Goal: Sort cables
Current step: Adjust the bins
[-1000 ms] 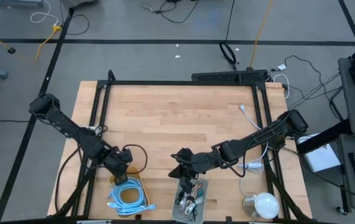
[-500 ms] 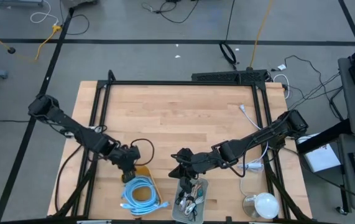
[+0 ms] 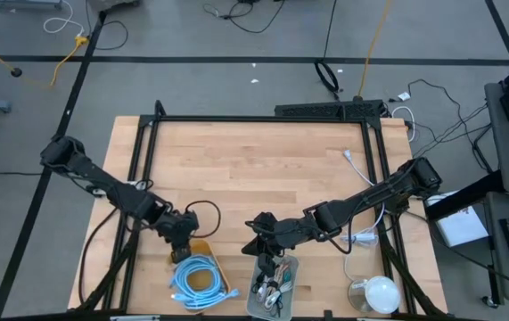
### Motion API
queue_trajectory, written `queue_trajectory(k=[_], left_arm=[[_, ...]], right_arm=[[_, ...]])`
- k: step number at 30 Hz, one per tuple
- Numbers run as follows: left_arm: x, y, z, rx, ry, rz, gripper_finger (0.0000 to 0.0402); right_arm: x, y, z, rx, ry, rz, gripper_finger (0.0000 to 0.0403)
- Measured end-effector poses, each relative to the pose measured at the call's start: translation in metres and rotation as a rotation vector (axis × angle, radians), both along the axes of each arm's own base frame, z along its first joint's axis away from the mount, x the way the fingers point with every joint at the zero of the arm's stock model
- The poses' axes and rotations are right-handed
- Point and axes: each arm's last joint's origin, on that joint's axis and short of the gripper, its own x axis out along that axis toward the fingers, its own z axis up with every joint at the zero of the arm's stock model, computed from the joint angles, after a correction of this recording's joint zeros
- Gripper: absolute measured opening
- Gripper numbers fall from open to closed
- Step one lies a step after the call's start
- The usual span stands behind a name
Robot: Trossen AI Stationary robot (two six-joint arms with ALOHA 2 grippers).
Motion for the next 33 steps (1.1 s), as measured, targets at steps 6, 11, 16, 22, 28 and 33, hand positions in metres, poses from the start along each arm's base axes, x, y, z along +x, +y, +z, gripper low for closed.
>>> queue_trajectory(k=[6, 11, 16, 22, 28, 33], left_arm=[[-0.008, -0.011, 0.0, -0.047, 0.05, -0.04, 0.0007], [-0.011, -0.015, 0.0, -0.035, 0.057, 0.004, 0.0054], [-0.014, -0.011, -0.002, 0.04, 0.064, 0.033, 0.0076], [-0.012, -0.003, -0.003, 0.1, 0.06, 0.014, 0.0015], [-0.006, 0.007, -0.003, 0.119, 0.043, 0.006, 0.0005], [0.003, 0.014, -0.002, 0.112, -0.015, 0.015, 0.0017]], right_arm=[[0.0, 0.0, 0.0, 0.0, 0.0, 0.0, 0.0], [0.0, 0.0, 0.0, 0.0, 0.0, 0.0, 0.0], [0.0, 0.0, 0.0, 0.0, 0.0, 0.0, 0.0], [0.0, 0.0, 0.0, 0.0, 0.0, 0.0, 0.0], [0.0, 0.0, 0.0, 0.004, 0.001, -0.002, 0.0], [0.0, 0.0, 0.0, 0.006, 0.002, -0.003, 0.0]])
